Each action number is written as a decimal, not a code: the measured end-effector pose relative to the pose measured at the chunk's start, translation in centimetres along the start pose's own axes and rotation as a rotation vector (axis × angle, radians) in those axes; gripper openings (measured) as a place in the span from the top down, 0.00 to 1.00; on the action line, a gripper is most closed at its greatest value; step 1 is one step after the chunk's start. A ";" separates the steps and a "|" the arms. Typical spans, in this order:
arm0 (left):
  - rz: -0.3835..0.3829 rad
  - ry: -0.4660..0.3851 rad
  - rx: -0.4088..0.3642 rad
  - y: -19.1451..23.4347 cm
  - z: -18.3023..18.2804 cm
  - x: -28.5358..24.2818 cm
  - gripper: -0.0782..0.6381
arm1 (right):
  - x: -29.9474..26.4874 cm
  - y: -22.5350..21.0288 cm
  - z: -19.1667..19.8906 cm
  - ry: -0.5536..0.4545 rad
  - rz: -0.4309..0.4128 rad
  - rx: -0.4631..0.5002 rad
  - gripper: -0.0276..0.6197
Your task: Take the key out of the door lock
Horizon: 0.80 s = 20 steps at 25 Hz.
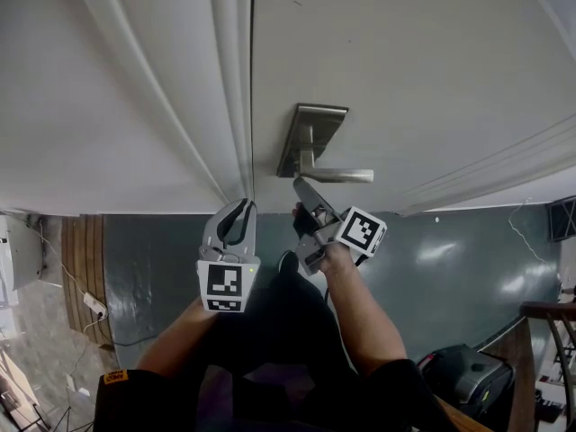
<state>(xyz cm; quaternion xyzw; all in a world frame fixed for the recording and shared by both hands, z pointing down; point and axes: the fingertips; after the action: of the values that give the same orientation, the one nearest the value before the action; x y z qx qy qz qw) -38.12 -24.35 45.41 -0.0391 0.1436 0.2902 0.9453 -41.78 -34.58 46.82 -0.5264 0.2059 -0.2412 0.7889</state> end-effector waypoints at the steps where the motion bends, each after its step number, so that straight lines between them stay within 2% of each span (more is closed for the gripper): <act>1: 0.002 -0.003 -0.001 0.0 -0.2 0.1 0.82 | 0.1 0.1 0.1 -0.007 0.001 -0.007 0.91; 11: 0.041 -0.021 -0.013 0.0 -0.7 0.7 0.82 | 0.9 -0.8 0.3 -0.111 0.022 -0.135 0.94; 14: 0.050 -0.016 -0.015 0.2 -0.5 0.6 0.83 | 1.1 -0.9 0.5 -0.142 0.003 -0.172 0.94; 17: 0.064 -0.010 -0.022 0.4 -0.4 1.1 0.83 | 2.6 -0.4 2.3 -0.160 -0.026 -0.191 0.94; 20: 0.083 -0.005 -0.026 0.4 -0.4 1.9 0.83 | 4.3 -0.2 4.6 -0.175 -0.010 -0.185 0.94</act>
<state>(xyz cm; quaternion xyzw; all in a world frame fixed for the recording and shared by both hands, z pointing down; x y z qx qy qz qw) -36.94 -23.07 44.51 -0.0447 0.1391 0.3312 0.9322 -35.72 -33.89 48.32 -0.6169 0.1553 -0.1783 0.7507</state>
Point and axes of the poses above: the fingertips, and each gripper's own axes: x backward along the fingers, y to its left, z out of its underside, and after that the axes turned 3 degrees about y, right-handed
